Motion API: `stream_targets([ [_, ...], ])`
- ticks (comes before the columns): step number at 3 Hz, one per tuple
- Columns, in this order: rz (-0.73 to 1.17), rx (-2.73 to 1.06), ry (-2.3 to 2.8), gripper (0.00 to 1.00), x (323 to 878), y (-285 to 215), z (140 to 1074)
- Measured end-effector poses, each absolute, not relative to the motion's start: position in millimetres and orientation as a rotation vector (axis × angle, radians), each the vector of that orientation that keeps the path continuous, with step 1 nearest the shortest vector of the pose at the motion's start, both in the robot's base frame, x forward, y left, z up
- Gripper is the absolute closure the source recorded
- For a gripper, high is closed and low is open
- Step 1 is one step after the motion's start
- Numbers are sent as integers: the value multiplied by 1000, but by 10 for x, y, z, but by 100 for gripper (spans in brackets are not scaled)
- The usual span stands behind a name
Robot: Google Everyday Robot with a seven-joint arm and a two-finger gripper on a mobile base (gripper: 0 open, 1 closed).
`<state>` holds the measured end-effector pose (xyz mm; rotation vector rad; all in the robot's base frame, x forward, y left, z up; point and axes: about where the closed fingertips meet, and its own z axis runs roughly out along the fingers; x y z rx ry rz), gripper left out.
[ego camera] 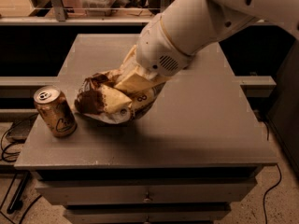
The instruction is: Move brown chip bag near orange can
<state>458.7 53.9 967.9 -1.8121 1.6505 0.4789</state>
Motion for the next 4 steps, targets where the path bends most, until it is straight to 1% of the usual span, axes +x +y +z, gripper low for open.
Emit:
stream_targets([
  [2, 606, -1864, 1604, 35, 4504, 988, 9453],
  [3, 617, -1866, 1623, 12, 4512, 1030, 9361],
  [4, 611, -1868, 1619, 0, 4496, 1035, 9385],
])
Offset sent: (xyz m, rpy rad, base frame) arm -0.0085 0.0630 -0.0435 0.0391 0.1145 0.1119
